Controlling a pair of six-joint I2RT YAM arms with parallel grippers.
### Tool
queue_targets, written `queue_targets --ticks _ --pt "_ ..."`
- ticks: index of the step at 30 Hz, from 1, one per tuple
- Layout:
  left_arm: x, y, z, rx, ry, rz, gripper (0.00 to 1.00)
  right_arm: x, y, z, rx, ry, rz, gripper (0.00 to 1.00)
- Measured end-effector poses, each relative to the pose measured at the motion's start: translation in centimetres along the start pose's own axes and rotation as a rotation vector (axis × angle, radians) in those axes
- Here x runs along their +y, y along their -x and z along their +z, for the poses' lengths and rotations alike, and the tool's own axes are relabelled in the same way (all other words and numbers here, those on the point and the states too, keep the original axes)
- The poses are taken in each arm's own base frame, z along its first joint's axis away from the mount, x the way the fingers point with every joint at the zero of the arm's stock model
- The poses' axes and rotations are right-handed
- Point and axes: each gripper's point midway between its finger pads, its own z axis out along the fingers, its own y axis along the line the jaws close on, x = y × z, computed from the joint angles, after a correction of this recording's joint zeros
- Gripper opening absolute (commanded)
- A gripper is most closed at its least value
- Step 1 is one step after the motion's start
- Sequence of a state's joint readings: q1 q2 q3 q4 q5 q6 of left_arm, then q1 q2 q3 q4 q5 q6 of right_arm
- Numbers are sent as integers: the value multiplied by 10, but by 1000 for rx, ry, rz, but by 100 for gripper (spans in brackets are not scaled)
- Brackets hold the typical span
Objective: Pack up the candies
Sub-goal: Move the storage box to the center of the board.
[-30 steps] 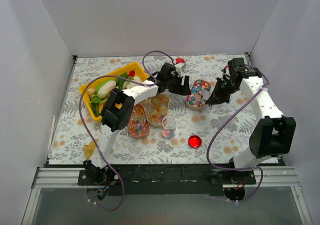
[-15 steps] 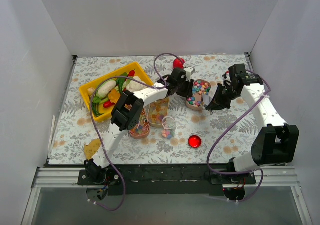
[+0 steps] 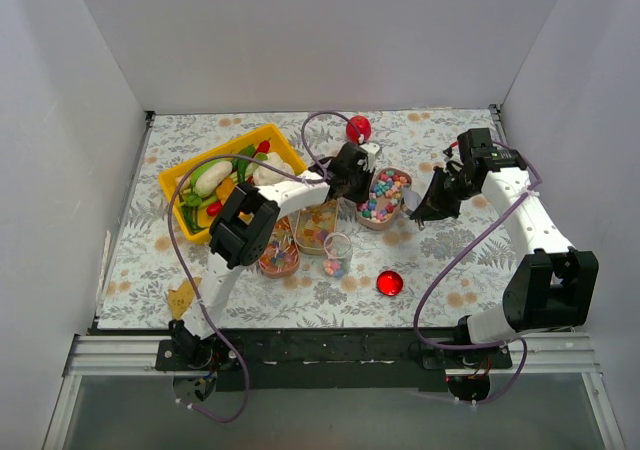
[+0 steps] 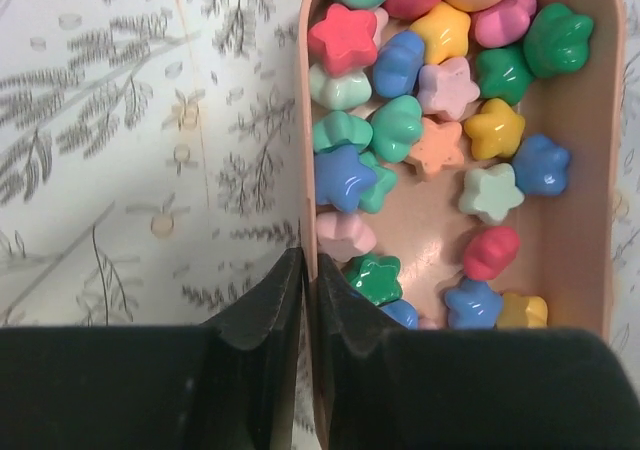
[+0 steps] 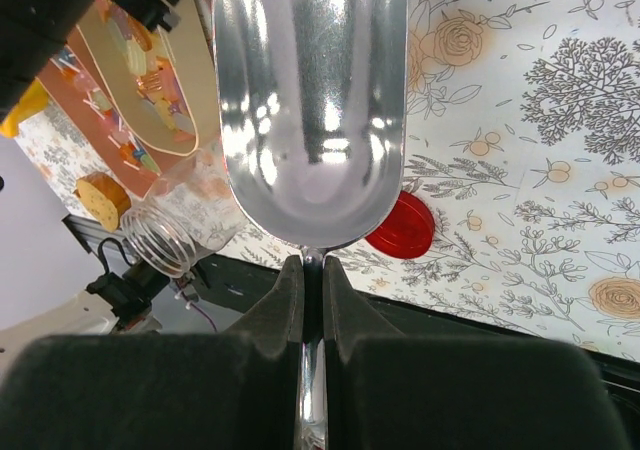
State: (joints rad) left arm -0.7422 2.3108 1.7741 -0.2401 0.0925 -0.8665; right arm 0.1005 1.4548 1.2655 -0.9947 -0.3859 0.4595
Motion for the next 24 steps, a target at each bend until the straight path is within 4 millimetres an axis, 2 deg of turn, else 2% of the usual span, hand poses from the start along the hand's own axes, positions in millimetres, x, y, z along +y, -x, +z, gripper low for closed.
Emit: queue_targets --ticks 7,11,13,16,18,19,24 --pt "-7 -31 -31 56 70 25 18 6 -7 1 29 30 -24 1" --pt "-18 -51 -47 91 97 35 26 10 -28 9 91 30 -55 1" --pt "-22 -59 -57 107 103 26 25 11 -44 15 139 29 -69 1" --pt "-28 -66 -69 118 105 13 18 11 -70 23 207 24 -90 1" --pt "-28 -68 -77 122 110 4 15 10 -80 26 234 17 -94 1" --pt "-28 -69 -80 122 111 0 11 9 -83 28 243 15 -93 1" --pt "-27 -73 -93 122 116 -18 11 9 -86 30 257 7 -89 1"
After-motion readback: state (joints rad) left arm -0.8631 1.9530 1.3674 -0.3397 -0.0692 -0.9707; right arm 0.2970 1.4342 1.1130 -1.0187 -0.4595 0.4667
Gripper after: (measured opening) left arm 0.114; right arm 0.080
